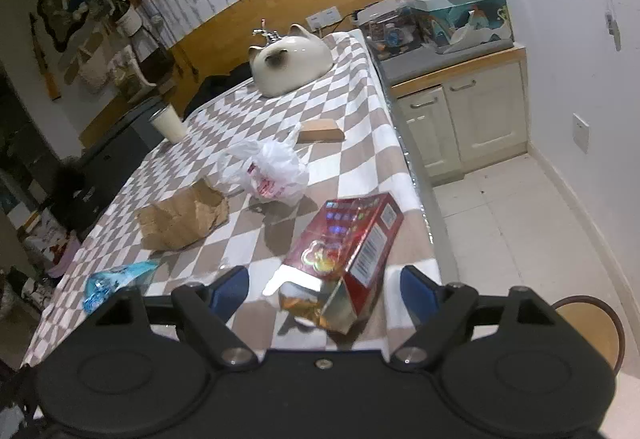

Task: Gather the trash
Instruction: 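Grasp the red snack box with right tool while left tool grasps clear bag, then lift the red snack box and clear plastic bag off the table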

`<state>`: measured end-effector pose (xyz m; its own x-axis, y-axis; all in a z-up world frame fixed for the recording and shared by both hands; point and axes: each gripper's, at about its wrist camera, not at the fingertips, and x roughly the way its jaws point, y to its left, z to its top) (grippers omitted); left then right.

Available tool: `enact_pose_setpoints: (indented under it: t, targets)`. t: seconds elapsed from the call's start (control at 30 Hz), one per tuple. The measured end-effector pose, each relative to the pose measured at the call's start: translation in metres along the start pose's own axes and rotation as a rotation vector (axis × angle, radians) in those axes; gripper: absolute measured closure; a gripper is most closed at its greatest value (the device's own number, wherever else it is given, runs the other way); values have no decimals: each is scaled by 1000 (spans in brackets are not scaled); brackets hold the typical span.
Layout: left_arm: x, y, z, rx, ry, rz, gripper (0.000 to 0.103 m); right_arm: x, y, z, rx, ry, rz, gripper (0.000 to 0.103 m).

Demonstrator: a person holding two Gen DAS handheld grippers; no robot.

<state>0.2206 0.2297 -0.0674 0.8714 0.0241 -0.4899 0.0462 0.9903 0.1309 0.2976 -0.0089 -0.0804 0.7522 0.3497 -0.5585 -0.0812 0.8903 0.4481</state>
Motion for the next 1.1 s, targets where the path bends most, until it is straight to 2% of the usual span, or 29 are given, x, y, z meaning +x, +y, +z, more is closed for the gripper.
enact_pose_setpoints:
  t: [0.13,0.2,0.27,0.33,0.47,0.6,0.8,1.03,1.1]
  targets:
    - [12,-3,0,16,11,-26,45,8,1,2,18,-10,-13,26]
    - [13,-1,1,7,5,-40,49,9,0,4,18,-16,-25,34]
    - [16,1,2,0,1,-43,58,10,-1,5,11,-17,-36,42]
    - [20,2,3,-11,21,-38,81,11,-2,6,-6,-17,-50,52]
    - [19,2,3,-16,16,-20,83,6,-3,4,-56,-17,-49,70]
    - [12,0,0,-10,11,-10,88,-9,-3,2,-115,-2,13,79]
    - [-9,-3,-11,-47,12,-23,90,-43,0,-11,-234,76,127,81]
    - [-39,-16,-26,-78,-8,-52,90,-79,-8,-32,-322,225,267,79]
    - [-45,-25,-33,-81,-5,-50,90,-84,-9,-36,-345,221,253,75]
